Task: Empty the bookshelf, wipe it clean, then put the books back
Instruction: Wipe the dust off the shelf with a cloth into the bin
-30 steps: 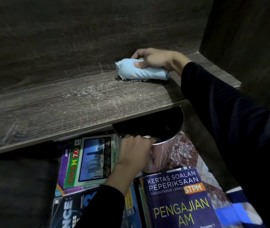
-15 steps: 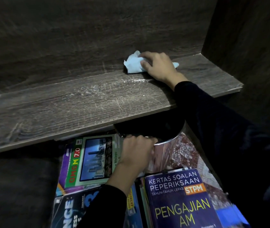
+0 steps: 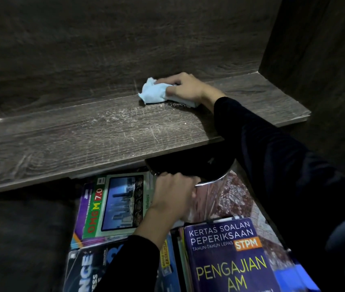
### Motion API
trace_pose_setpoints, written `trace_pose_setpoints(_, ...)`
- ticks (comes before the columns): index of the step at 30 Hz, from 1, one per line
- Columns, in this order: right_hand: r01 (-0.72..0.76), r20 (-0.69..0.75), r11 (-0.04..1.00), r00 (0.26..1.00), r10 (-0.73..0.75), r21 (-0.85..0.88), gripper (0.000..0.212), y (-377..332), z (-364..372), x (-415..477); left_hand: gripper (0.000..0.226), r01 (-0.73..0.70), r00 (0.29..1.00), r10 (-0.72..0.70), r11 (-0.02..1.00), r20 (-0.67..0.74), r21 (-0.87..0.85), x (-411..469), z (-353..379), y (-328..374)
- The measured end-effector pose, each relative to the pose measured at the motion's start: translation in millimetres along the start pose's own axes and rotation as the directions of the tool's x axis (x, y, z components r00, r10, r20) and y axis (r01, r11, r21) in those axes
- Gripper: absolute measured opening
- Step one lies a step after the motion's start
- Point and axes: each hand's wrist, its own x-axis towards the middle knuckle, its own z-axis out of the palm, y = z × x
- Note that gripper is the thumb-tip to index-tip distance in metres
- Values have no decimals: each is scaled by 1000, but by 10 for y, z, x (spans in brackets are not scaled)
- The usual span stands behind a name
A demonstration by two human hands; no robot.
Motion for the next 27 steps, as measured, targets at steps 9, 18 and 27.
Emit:
trace_pose_setpoints(9, 7, 42, 989, 999, -13, 146, 36, 0, -8, -255, 23, -39, 999, 39, 998, -7, -43, -62, -68, 11)
trace_pose_setpoints(18, 37, 53, 980, 997, -48, 195, 34, -189, -262, -741, 32, -138, 990, 137, 990, -31, -22, -154, -233, 50)
trace_pose_setpoints(27, -244, -361, 965, 912, 194, -98, 33, 327, -668, -908, 27, -65, 998, 65, 998, 11, 23, -131, -192, 60)
